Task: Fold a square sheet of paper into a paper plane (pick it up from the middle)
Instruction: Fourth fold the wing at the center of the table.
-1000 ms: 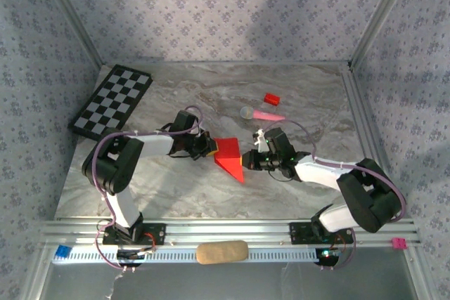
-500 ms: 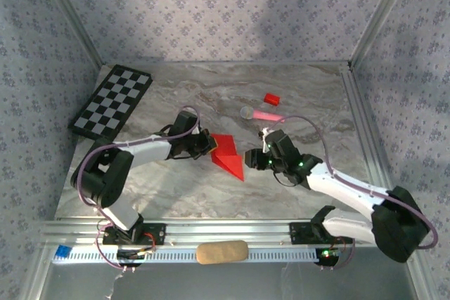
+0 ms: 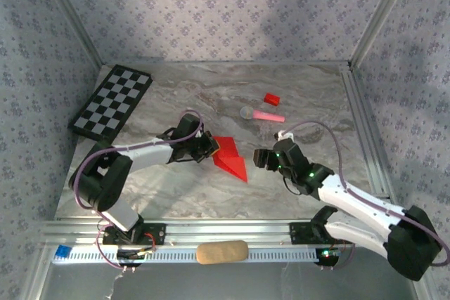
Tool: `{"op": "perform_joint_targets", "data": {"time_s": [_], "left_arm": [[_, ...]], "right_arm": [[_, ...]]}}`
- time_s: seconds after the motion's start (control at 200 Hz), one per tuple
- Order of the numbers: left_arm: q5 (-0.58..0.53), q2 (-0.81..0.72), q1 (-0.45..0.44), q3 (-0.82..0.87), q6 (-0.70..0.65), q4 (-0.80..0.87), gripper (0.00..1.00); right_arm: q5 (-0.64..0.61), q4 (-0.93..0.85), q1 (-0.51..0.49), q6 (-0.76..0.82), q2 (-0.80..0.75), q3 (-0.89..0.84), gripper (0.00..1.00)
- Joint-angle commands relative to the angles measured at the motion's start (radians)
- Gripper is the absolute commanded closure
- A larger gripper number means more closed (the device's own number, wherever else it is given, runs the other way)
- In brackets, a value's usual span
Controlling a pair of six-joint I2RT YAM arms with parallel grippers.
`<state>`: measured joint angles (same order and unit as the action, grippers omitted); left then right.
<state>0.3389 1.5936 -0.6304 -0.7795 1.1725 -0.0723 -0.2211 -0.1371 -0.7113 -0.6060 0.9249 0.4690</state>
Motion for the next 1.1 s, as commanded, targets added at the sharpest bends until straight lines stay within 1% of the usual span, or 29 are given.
{"op": "perform_joint_targets", "data": {"time_s": [0.0, 0.06, 0.095, 0.14, 0.17, 0.25, 0.3, 0.36, 0.4, 0.435, 0.47, 0.55, 0.605, 0.675, 0.76, 0.84, 0.944, 1.024, 1.094], "left_arm": [[-0.017, -0.042, -0.005, 0.002, 0.024, -0.004, 0.98], [-0.019, -0.048, -0.005, 0.004, 0.033, -0.006, 0.97], [-0.02, -0.052, -0.007, 0.012, 0.044, -0.018, 0.97], [-0.02, -0.057, -0.009, 0.021, 0.058, -0.036, 0.96], [-0.021, -0.06, -0.009, 0.022, 0.063, -0.039, 0.95], [-0.021, -0.054, -0.011, 0.019, 0.064, -0.032, 0.95], [-0.018, -0.052, -0.012, 0.019, 0.068, -0.033, 0.95], [-0.014, -0.05, -0.015, 0.021, 0.073, -0.041, 0.95], [-0.014, -0.049, -0.017, 0.019, 0.076, -0.043, 0.94], [-0.014, -0.049, -0.018, 0.019, 0.076, -0.044, 0.94], [-0.014, -0.049, -0.019, 0.016, 0.076, -0.043, 0.94], [-0.016, -0.051, -0.02, 0.017, 0.076, -0.04, 0.94], [-0.02, -0.055, -0.02, 0.021, 0.076, -0.037, 0.93], [-0.019, -0.056, -0.019, 0.019, 0.079, -0.036, 0.93], [-0.014, -0.057, -0.02, 0.019, 0.079, -0.042, 0.92], [-0.014, -0.055, -0.019, 0.018, 0.079, -0.042, 0.92], [-0.014, -0.054, -0.019, 0.022, 0.079, -0.041, 0.92], [-0.012, -0.056, -0.02, 0.02, 0.078, -0.038, 0.92], [-0.014, -0.058, -0.018, 0.018, 0.075, -0.031, 0.91]], "right_arm": [[0.0, 0.046, 0.023, -0.068, -0.059, -0.055, 0.19], [0.044, 0.079, 0.043, -0.073, -0.083, -0.079, 0.2], [0.101, 0.093, 0.062, -0.065, -0.094, -0.085, 0.21], [0.181, 0.097, 0.079, -0.031, -0.094, -0.086, 0.22], [0.225, 0.096, 0.084, 0.02, -0.09, -0.083, 0.22], [0.254, 0.104, 0.07, 0.081, -0.065, -0.077, 0.27], [0.225, 0.122, 0.037, 0.112, -0.053, -0.085, 0.29], [0.171, 0.163, -0.027, 0.18, -0.041, -0.105, 0.31], [0.106, 0.195, -0.092, 0.261, -0.03, -0.117, 0.32], [0.022, 0.21, -0.146, 0.311, -0.016, -0.121, 0.32], [-0.039, 0.217, -0.193, 0.363, 0.005, -0.12, 0.35], [-0.073, 0.242, -0.259, 0.477, 0.07, -0.114, 0.38], [-0.11, 0.253, -0.295, 0.517, 0.127, -0.096, 0.41], [-0.133, 0.272, -0.325, 0.556, 0.212, -0.066, 0.46], [-0.173, 0.342, -0.373, 0.612, 0.306, -0.043, 0.51], [-0.193, 0.374, -0.393, 0.625, 0.376, -0.021, 0.55], [-0.179, 0.427, -0.401, 0.639, 0.432, -0.012, 0.56], [-0.196, 0.425, -0.407, 0.646, 0.463, 0.002, 0.56], [-0.184, 0.415, -0.407, 0.662, 0.485, 0.012, 0.56]]}}
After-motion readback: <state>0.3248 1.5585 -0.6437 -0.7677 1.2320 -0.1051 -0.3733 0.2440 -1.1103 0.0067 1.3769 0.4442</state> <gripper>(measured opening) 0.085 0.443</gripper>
